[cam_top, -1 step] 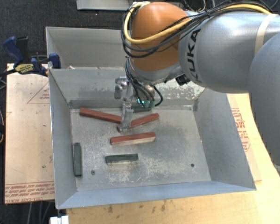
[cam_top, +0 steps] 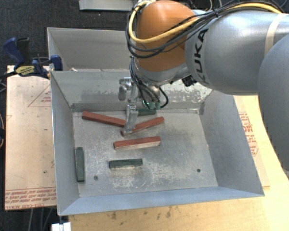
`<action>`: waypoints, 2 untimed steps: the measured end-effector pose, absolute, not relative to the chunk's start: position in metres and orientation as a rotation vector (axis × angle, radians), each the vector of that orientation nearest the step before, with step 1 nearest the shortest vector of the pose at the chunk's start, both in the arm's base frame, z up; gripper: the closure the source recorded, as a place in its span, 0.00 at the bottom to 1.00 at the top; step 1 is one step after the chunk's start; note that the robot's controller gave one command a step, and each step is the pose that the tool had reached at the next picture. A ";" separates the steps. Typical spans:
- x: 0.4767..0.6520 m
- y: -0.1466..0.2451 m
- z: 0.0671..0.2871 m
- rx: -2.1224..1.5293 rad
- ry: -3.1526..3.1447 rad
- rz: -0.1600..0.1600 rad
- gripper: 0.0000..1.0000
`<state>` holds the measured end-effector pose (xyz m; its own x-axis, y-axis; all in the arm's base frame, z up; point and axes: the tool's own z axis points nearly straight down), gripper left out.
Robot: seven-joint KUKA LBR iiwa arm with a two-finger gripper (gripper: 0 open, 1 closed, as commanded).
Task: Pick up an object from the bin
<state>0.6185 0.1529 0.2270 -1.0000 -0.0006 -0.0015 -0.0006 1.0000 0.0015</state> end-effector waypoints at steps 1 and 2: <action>0.625 0.134 0.177 -0.082 3.132 0.005 0.00; 0.624 0.124 0.153 -0.104 3.134 0.002 0.00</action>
Offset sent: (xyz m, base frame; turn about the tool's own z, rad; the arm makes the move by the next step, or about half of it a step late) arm -0.0034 -0.0495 -0.1206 -0.0891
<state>0.6240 0.1237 0.1526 -0.9978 -0.0664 -0.0059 -0.0664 0.9978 0.0013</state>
